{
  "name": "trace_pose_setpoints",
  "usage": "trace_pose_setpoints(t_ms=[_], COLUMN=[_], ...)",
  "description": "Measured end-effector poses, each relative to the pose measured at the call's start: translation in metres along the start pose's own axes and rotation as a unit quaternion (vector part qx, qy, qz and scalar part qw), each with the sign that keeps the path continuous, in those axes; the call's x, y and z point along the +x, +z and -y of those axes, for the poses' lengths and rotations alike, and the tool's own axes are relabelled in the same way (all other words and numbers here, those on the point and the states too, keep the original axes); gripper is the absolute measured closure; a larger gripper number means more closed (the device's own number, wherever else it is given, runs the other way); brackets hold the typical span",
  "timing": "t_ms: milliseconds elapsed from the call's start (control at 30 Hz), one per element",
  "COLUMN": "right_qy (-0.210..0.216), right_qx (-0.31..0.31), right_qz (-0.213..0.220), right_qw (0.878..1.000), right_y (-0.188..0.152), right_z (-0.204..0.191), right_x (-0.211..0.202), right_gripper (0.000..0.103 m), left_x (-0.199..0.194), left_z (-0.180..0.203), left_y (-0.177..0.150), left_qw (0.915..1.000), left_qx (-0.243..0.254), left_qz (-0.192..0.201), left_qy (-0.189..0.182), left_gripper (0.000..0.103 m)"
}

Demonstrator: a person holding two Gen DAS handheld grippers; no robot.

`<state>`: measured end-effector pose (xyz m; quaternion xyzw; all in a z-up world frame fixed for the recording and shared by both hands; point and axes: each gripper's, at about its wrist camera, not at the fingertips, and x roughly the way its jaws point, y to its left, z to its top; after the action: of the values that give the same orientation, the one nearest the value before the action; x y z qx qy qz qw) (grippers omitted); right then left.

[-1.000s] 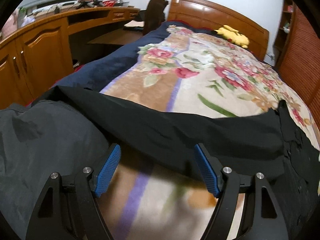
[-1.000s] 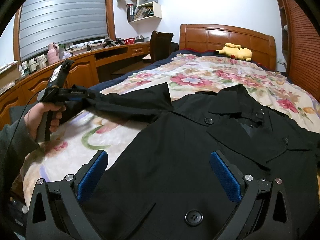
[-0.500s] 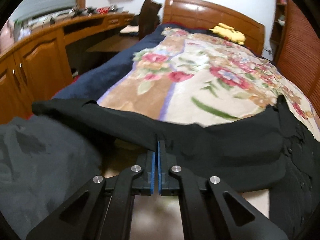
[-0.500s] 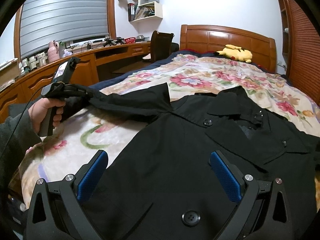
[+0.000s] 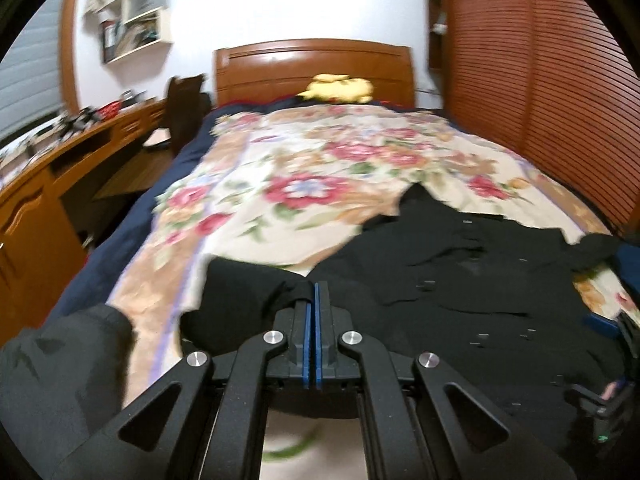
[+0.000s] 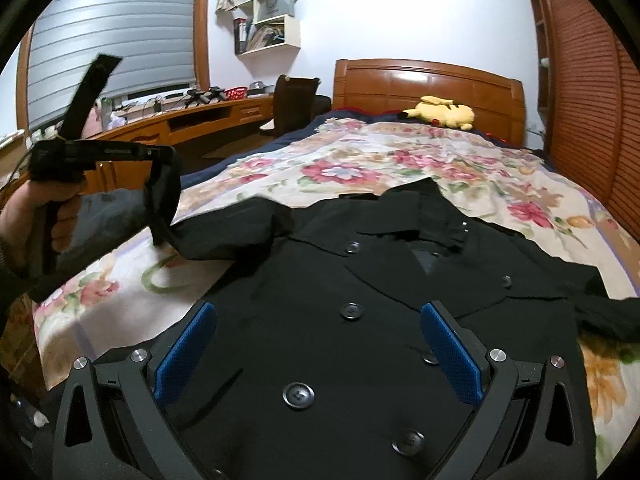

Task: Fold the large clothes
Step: 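Carry the grasped sleeve with the left tool across the coat front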

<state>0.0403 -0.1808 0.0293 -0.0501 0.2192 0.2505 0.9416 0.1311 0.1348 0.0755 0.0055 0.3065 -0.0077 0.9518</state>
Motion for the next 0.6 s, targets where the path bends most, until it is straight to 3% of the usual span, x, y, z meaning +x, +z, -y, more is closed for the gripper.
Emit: trace_pose_setpoints(t_ms=[133, 333, 400, 467, 500, 567, 600], right_qy=[-0.008, -0.014, -0.016, -0.017, -0.018, -0.021, -0.021], right_qx=[0.006, 0.010, 0.010, 0.010, 0.010, 0.010, 0.011], right_qz=[0.004, 0.003, 0.003, 0.002, 0.002, 0.002, 0.002], right_qw=[1.000, 1.000, 1.000, 1.000, 1.000, 1.000, 1.000], right_y=[-0.001, -0.002, 0.000, 0.001, 0.001, 0.003, 0.003], right_z=[0.001, -0.004, -0.004, -0.002, -0.002, -0.001, -0.001], right_x=[-0.010, -0.013, -0.012, -0.011, -0.011, -0.011, -0.011], right_gripper=[0.001, 0.001, 0.001, 0.001, 0.001, 0.001, 0.001], left_x=[-0.013, -0.019, -0.023, -0.028, -0.033, -0.041, -0.044], left_z=[0.039, 0.071, 0.078, 0.082, 0.082, 0.085, 0.086], left_y=[-0.001, -0.017, -0.024, -0.031, -0.034, -0.040, -0.042], left_qw=[0.9993, 0.9978, 0.9973, 0.9972, 0.9972, 0.9970, 0.9968], left_qx=[0.033, 0.065, 0.072, 0.070, 0.067, 0.069, 0.071], left_qz=[0.003, -0.004, -0.008, -0.009, -0.008, 0.000, 0.005], left_qy=[-0.016, -0.010, -0.013, -0.025, -0.033, -0.036, -0.035], left_gripper=[0.101, 0.100, 0.090, 0.066, 0.060, 0.038, 0.032])
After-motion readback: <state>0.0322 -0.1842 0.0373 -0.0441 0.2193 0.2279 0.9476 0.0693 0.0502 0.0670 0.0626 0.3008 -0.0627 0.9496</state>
